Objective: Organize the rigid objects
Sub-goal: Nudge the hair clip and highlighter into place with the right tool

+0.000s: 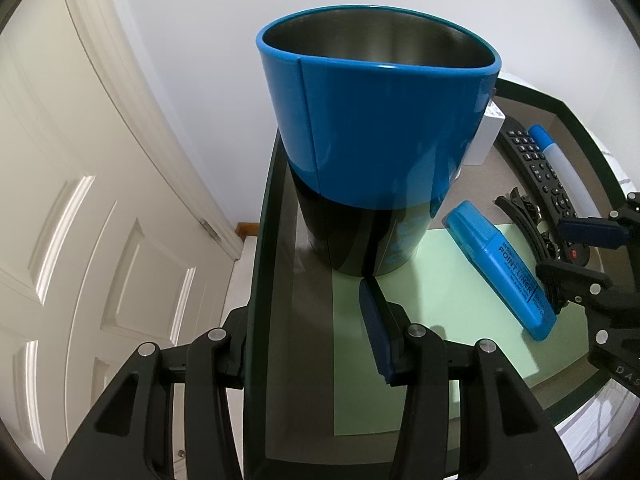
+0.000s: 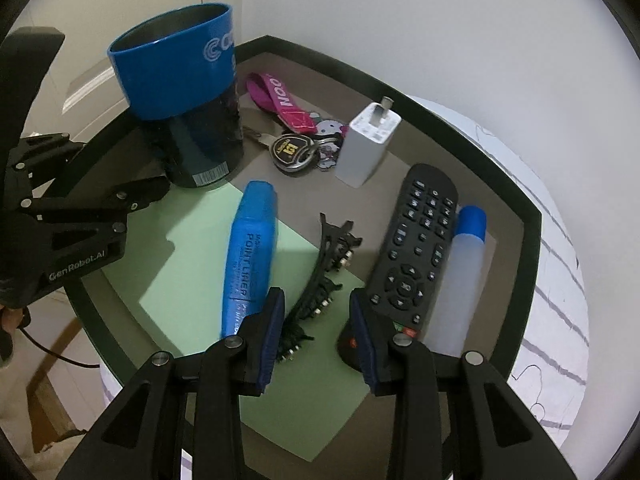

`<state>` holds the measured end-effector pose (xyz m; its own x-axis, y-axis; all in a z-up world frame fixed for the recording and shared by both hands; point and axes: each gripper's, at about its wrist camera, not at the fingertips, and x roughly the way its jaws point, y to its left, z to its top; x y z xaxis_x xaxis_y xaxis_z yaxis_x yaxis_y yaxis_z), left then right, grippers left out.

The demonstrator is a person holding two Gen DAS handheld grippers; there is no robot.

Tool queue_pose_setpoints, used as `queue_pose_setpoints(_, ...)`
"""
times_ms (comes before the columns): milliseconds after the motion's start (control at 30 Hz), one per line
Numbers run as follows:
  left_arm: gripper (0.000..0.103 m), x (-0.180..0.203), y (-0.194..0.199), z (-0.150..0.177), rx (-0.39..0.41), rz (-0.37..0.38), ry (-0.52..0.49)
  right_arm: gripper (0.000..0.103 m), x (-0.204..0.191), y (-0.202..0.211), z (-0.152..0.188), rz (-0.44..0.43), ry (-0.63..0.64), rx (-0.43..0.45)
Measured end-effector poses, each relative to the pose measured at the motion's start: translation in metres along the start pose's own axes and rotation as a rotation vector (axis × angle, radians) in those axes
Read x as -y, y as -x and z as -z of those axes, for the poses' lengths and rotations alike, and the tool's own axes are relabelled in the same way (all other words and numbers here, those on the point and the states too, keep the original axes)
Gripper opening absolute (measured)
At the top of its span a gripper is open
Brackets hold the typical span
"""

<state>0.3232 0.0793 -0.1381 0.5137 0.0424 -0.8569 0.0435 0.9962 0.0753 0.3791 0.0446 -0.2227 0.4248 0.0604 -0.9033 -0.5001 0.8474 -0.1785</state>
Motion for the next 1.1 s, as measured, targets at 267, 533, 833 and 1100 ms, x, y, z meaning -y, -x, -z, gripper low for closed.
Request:
queue_pose_setpoints(267, 0.045, 0.001, 0.000, 0.001, 0.002, -0.002, 0.000, 0.035, 0.002, -0.003, 0.005, -0.002, -0.073, -0.016)
queue_pose_setpoints(533, 0.045, 0.001, 0.000, 0.002, 0.003, -0.002, -0.001, 0.035, 0.008, -0.014, 0.004, -0.026, -0.145, -0.029)
queue_pose_setpoints(833, 0.045, 0.001, 0.001, 0.003, 0.002, 0.002, -0.013, 0.040, -0.012, -0.014, -0.005, -0.052, -0.183, -0.024)
queue_pose_setpoints(1100, 0.045, 0.001, 0.001, 0.002, 0.000, 0.004, -0.015, 0.040, -0.007, -0.017, -0.006, -0.069, -0.205, -0.003)
